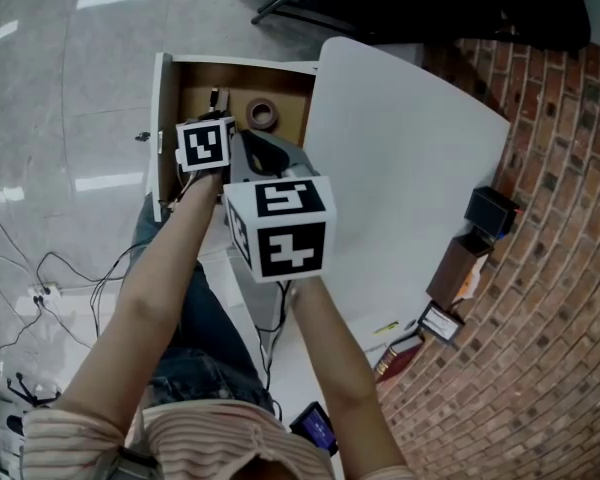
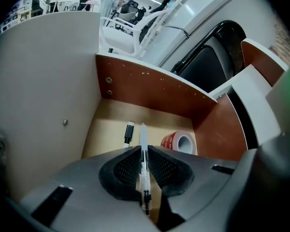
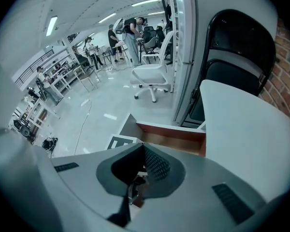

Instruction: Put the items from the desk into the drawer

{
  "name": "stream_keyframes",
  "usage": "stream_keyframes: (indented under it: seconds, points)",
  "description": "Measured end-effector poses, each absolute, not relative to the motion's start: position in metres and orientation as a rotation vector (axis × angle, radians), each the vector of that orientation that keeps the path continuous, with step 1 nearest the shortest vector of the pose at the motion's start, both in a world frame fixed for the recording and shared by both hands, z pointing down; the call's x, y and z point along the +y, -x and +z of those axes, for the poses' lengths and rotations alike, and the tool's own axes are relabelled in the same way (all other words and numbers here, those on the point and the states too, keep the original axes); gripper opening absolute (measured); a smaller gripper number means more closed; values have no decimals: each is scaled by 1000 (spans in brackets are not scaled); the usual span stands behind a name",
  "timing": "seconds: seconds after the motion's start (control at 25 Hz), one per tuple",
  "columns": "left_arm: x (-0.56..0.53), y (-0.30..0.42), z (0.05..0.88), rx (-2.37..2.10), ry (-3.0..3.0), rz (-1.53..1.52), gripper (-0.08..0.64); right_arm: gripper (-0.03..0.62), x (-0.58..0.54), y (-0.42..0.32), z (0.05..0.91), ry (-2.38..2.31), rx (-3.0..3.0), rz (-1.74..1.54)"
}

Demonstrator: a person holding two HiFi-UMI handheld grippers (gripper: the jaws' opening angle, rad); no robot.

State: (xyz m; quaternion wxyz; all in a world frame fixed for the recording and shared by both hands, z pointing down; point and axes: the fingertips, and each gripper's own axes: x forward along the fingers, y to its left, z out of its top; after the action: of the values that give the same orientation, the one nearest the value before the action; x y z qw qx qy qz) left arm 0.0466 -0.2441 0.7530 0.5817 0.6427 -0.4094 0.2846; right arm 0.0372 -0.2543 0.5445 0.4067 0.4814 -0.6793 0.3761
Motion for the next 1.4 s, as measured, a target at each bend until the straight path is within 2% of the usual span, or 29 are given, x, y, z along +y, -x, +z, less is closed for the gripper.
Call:
stream_keyframes:
  seconds: [0.72,1.4]
  points:
    - [-237,-36,774,-957,-1493,837,46,17,-256,-39,545,-1227,-1712,956]
    - [-238,-41,781,-948,-1514,817,46,17,-250,-37,551,-1191,-1678,977]
